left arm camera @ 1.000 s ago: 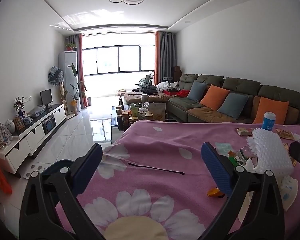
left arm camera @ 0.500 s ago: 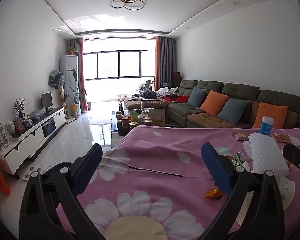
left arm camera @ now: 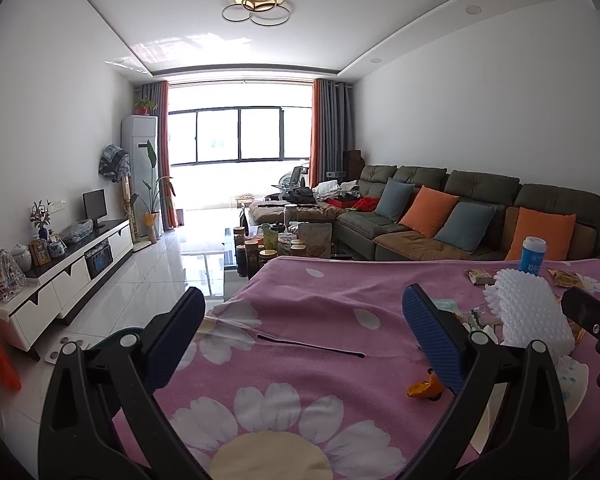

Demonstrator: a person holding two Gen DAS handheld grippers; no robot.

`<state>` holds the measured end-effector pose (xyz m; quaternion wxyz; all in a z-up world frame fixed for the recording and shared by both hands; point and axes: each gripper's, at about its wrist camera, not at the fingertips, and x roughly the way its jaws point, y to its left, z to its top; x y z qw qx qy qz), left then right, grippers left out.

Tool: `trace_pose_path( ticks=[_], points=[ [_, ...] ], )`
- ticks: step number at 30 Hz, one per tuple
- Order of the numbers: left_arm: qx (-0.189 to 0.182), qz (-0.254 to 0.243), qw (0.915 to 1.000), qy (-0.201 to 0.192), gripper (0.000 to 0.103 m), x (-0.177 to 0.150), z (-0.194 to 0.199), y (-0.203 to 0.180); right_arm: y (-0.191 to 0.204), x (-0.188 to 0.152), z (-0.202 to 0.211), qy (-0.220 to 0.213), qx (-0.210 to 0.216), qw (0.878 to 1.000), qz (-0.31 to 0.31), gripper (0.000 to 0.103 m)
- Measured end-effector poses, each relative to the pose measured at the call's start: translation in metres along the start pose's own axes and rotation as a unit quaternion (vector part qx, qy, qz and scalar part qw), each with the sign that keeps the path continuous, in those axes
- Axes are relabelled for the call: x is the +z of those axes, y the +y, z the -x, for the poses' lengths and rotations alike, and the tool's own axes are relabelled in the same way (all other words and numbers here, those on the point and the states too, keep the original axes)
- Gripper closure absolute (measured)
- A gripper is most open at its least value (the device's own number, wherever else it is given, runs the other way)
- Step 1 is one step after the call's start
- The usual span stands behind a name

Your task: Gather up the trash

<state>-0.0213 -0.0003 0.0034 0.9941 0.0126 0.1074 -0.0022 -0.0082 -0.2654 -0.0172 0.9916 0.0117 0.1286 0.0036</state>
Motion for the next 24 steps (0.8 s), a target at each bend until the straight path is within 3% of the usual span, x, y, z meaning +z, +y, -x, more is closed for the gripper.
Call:
trace_pose_path(
  ticks=[24],
  points=[
    [0.004,0.004,1.0,-0.004,0.006,0.0017,0.0031,0.0011,-0.0015,0.0021,-0.0014,0.0,0.002,1.0,-0.002,0.007]
  ],
)
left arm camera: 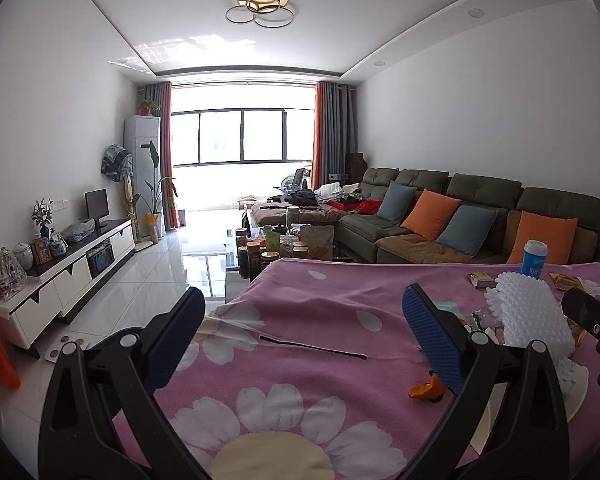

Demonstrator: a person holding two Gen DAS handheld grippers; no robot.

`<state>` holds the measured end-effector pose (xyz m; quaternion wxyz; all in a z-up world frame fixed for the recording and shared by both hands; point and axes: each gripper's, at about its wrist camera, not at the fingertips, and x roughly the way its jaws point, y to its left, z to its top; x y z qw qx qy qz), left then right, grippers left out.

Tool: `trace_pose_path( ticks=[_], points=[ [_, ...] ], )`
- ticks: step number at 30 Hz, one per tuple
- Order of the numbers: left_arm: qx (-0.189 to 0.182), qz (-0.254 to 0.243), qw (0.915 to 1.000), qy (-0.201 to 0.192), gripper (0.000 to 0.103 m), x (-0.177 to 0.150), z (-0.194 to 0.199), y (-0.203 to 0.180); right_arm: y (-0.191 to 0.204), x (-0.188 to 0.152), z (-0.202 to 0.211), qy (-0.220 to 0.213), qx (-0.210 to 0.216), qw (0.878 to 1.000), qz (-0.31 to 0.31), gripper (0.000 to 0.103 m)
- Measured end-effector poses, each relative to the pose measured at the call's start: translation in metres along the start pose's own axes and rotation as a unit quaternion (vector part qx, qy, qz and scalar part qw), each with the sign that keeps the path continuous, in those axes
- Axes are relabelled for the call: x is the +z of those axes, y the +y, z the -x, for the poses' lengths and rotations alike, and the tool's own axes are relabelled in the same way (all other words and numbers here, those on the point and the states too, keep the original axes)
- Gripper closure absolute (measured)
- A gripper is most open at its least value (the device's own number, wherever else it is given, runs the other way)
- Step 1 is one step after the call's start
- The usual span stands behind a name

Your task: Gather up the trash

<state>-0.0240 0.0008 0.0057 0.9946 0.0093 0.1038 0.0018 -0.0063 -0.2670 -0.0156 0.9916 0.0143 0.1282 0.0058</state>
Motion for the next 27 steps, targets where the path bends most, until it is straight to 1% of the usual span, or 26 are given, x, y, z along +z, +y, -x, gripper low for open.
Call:
trace_pose_path(
  ticks=[27],
  points=[
    [0.002,0.002,1.0,-0.002,0.006,-0.0022,-0.0003,0.0007,0.0013,-0.0005,0.0005,0.0,0.0,1.0,-0.001,0.007]
  ],
)
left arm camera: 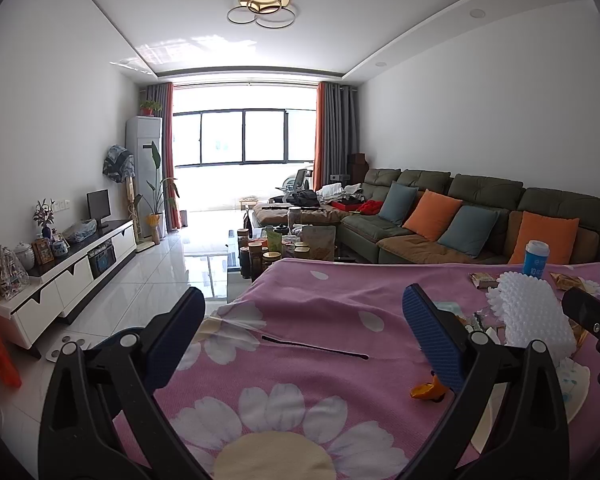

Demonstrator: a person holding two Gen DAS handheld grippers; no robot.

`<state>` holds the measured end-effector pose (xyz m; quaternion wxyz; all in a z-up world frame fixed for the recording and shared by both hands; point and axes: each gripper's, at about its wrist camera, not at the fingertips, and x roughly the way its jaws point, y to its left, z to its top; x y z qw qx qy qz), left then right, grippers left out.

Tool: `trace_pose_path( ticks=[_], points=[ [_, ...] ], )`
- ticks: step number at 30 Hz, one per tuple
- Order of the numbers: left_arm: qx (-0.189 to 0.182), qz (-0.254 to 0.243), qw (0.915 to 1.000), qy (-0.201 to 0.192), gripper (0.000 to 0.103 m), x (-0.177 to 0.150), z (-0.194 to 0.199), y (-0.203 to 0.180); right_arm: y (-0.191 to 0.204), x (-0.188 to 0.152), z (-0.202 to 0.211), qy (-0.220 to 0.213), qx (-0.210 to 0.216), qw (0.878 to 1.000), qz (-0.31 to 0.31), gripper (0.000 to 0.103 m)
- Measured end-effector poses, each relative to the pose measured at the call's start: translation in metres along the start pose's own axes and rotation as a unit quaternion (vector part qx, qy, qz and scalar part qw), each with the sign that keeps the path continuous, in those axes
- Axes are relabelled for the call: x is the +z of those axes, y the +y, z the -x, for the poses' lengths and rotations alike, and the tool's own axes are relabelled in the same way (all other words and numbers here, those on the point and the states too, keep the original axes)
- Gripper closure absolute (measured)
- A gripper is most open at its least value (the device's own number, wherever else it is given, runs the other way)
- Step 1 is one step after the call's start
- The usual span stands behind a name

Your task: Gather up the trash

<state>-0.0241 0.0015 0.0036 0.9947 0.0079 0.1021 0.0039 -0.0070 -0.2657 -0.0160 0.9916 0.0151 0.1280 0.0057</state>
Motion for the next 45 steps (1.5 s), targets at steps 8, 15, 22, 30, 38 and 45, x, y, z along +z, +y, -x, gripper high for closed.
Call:
trace_pose_path(
  ticks=[8,15,22,30,38,45],
  points=[
    [-0.006,-0.003,1.0,0.003,0.006,-0.002,0.0,-0.001,0.002,-0.001,-0.001,0.002,0.003,1.0,-0.002,0.007],
    [-0.043,-0.015,0.9987,0.021,0.006,-0.005,-0.005,-0.009,-0.009,-0.004,-0.009,0.016,0.007,1.0,-0.014,0.007],
    [-0.13,-0.036,0.9889,0.064,0.006,-0.015,-0.011,-0.028,-0.03,-0.01,-0.02,0.051,0.05,0.996,-0.062,0.007],
    [-0.237,-0.063,0.9632,0.111,0.018,-0.035,-0.013,-0.051,-0.04,-0.015,-0.032,0.099,0.123,0.981,-0.114,0.03],
    [-0.317,-0.056,0.9284,0.185,0.06,-0.062,-0.03,-0.068,-0.044,-0.021,-0.04,0.13,0.169,0.964,-0.158,0.057],
    [-0.347,-0.031,0.9143,0.206,0.092,-0.072,-0.04,-0.066,-0.046,-0.016,-0.039,0.134,0.197,0.955,-0.174,0.086]
  ],
)
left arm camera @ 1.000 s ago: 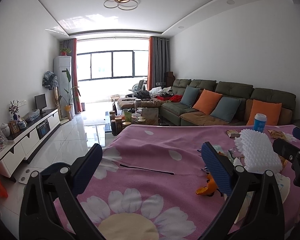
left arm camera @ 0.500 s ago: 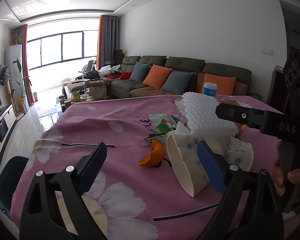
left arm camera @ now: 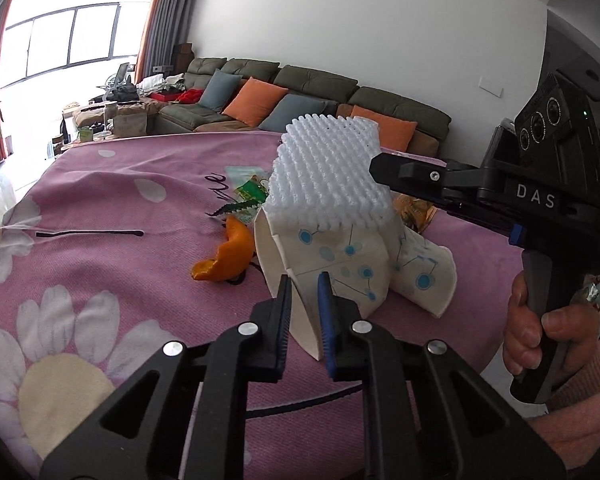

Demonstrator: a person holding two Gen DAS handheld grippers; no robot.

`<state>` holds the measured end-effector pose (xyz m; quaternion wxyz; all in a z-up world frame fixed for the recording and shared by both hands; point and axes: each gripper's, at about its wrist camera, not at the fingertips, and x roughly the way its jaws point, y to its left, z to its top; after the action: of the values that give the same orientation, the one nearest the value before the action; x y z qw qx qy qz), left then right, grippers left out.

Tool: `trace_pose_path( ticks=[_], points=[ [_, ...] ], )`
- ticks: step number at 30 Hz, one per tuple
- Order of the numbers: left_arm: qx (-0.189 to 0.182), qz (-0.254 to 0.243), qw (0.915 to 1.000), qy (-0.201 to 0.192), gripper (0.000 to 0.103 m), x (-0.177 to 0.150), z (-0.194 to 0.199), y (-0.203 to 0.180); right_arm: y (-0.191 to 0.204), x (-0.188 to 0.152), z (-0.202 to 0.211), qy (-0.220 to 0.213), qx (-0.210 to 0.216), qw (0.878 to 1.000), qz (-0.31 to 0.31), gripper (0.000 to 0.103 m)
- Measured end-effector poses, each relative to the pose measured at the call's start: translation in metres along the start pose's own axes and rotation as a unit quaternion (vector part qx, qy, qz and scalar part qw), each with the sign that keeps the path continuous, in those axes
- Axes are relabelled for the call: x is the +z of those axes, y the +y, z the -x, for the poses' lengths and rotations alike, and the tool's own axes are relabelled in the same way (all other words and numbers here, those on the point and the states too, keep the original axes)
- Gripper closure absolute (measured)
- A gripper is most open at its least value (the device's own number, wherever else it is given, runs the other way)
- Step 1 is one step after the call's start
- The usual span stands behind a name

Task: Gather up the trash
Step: 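Close the left gripper on the paper cup while the right gripper grasps the white foam net, then carry the cup and foam net to the teal bin and release both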

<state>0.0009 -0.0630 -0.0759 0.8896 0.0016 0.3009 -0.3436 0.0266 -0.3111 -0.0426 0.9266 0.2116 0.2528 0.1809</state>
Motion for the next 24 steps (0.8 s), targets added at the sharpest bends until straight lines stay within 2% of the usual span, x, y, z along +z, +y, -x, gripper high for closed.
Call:
trace_pose_path(
  ticks=[3,10,16,24],
  points=[
    [-0.004,0.004,1.0,-0.003,0.095,0.0,0.013,0.008,0.0,0.002,0.0,-0.001,0.012,1.0,-0.003,0.093],
    [0.008,0.007,0.9998,-0.019,0.099,0.008,0.035,0.02,0.01,0.011,-0.002,-0.006,0.034,0.999,0.004,0.094],
    [0.036,0.023,0.9983,-0.039,0.099,0.012,0.071,0.037,0.024,0.021,-0.01,-0.005,0.066,0.998,0.007,0.095],
    [0.099,0.057,0.9914,-0.064,0.099,0.009,0.116,0.076,0.053,0.033,-0.038,0.012,0.116,0.993,0.021,0.095]
  ],
)
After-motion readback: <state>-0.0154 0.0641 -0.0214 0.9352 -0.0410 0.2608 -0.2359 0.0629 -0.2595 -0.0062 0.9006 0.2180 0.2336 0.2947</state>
